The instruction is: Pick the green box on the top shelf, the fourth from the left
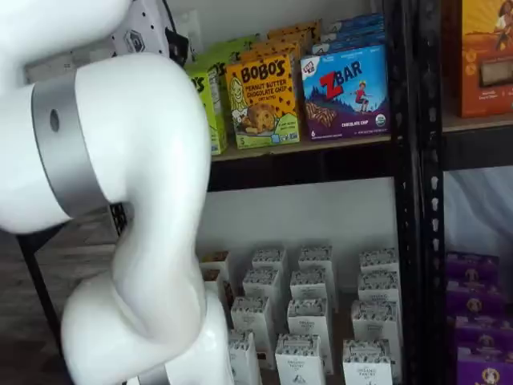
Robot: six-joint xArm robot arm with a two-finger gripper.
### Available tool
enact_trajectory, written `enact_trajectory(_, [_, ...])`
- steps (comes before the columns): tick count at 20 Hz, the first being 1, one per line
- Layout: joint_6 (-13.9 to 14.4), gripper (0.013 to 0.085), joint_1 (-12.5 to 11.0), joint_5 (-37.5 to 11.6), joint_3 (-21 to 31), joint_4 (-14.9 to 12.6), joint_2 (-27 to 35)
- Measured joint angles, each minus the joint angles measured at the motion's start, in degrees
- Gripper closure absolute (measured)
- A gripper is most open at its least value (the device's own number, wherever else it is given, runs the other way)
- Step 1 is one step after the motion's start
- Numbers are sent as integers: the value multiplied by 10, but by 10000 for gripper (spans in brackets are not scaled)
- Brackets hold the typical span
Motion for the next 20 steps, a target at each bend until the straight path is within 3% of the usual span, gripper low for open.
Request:
enact_trajectory(9, [-6, 130, -8, -44, -35, 9, 47])
enact_trajectory(20, [-6, 130, -8, -44, -90, -2, 108])
